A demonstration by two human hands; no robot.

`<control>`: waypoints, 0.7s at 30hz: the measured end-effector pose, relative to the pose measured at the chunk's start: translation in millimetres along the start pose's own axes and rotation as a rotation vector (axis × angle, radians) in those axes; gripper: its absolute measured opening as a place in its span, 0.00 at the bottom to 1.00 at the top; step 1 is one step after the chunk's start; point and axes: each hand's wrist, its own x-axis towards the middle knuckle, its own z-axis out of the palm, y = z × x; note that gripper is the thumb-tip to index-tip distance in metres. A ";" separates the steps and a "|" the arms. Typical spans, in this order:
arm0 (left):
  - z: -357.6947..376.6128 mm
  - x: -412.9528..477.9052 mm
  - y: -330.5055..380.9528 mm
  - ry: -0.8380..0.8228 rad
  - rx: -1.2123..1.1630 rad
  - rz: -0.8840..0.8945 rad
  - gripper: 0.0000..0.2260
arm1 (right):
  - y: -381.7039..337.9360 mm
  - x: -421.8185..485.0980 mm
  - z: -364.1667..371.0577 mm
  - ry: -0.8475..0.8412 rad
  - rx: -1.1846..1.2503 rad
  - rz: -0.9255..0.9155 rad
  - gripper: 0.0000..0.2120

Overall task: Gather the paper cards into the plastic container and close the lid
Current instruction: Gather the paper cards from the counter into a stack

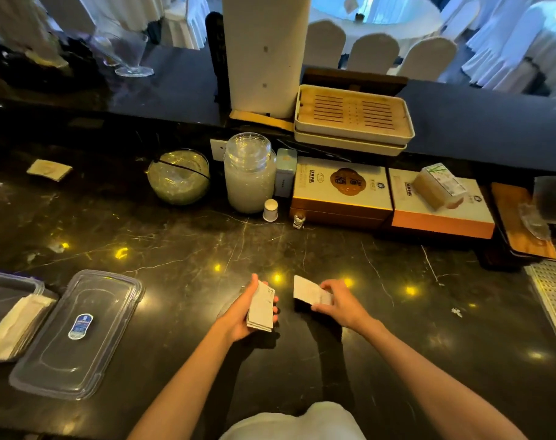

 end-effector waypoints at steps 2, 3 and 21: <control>8.5 -5.8 -0.5 -0.002 0.091 -0.061 0.30 | -15.5 -15.9 -4.6 0.011 -0.018 -0.160 0.28; 12.6 -9.9 -0.7 -0.019 0.140 -0.084 0.32 | -25.5 -23.7 -8.5 0.014 -0.046 -0.237 0.28; 3.7 -118.8 -15.3 -0.247 0.291 -0.076 0.37 | -150.1 -110.3 22.2 -0.099 -0.328 -0.586 0.28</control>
